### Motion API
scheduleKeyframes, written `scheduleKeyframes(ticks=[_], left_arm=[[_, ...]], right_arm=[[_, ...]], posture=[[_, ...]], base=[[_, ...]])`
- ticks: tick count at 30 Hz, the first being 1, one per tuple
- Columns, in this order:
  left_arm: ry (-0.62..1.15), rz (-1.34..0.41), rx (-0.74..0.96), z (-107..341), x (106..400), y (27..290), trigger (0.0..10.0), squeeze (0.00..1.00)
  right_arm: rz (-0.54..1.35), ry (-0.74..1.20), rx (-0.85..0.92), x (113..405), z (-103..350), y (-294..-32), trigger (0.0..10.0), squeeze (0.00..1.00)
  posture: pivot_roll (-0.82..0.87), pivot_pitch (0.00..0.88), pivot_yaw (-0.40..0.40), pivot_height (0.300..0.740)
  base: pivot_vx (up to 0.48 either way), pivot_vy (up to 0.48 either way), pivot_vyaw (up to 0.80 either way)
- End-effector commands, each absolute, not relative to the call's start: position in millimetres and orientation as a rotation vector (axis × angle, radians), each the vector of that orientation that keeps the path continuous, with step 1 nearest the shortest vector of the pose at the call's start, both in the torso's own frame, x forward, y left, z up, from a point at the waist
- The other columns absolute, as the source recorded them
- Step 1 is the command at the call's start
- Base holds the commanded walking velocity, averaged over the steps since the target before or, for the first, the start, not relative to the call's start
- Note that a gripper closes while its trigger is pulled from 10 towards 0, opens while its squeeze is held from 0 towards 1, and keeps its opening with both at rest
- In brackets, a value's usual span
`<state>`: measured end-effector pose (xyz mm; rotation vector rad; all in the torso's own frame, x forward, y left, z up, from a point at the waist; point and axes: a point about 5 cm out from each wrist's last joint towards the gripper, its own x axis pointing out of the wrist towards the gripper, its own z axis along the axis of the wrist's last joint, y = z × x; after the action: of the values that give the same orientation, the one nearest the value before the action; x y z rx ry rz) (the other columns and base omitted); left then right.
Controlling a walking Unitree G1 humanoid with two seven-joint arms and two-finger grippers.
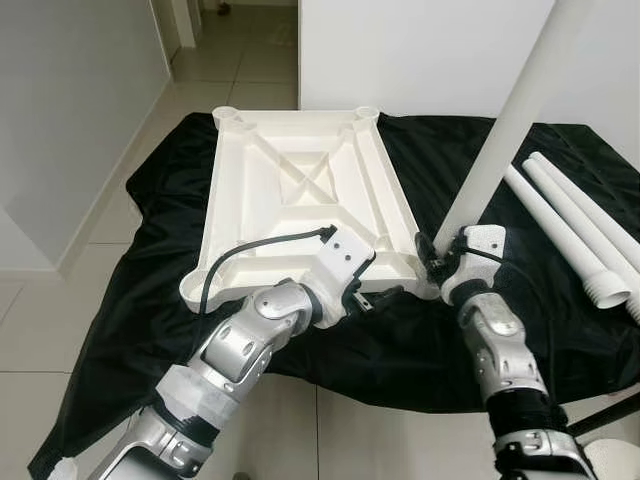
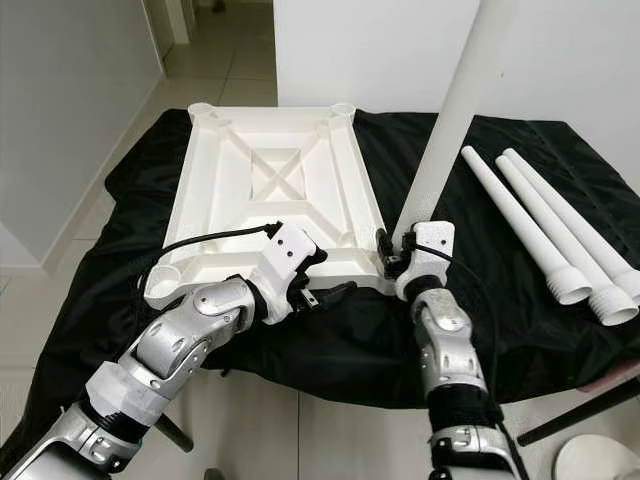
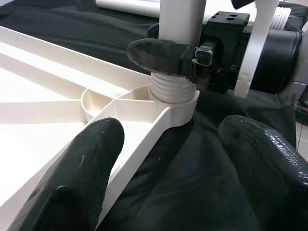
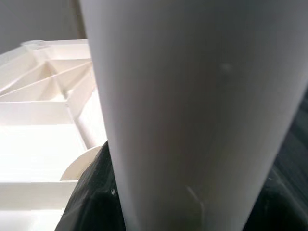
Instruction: Building children table
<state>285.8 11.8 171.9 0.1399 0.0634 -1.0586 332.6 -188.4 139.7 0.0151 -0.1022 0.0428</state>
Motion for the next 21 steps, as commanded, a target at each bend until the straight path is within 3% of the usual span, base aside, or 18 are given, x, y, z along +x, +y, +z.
scheduleKeyframes(ticks=[1, 10, 19, 20, 21], left_arm=[[0.067, -1.149, 0.141, 172.2, 279.9, 10.3, 10.0, 0.00], [0.062, -1.149, 0.143, 172.4, 279.4, 10.8, 10.0, 0.00], [0.062, -1.143, 0.145, 172.7, 281.4, 12.6, 10.0, 0.00], [0.061, -1.143, 0.146, 172.8, 281.7, 12.7, 10.0, 0.00], [0.061, -1.143, 0.147, 172.9, 282.0, 12.8, 10.0, 0.00]], right_arm=[[-0.035, -0.022, 0.042, 326.5, 123.1, -190.6, 10.0, 0.00], [-0.288, -0.062, 0.087, 314.3, 129.9, -161.9, 10.0, 0.00], [-0.320, -0.099, 0.093, 310.9, 137.9, -151.0, 10.0, 0.00], [-0.309, -0.121, 0.093, 310.5, 140.3, -152.2, 10.0, 0.11], [-0.302, -0.135, 0.094, 310.4, 141.8, -152.9, 10.0, 0.11]], posture=[[-0.03, 0.017, 0.008, 0.740], [-0.03, 0.010, 0.003, 0.740], [-0.03, 0.003, 0.008, 0.740], [-0.02, 0.002, 0.008, 0.740], [-0.02, 0.001, 0.008, 0.740]], base=[[0.000, 0.000, 0.00], [0.000, 0.000, 0.00], [0.000, 0.000, 0.00], [0.000, 0.000, 0.00], [0.000, 0.000, 0.00]])
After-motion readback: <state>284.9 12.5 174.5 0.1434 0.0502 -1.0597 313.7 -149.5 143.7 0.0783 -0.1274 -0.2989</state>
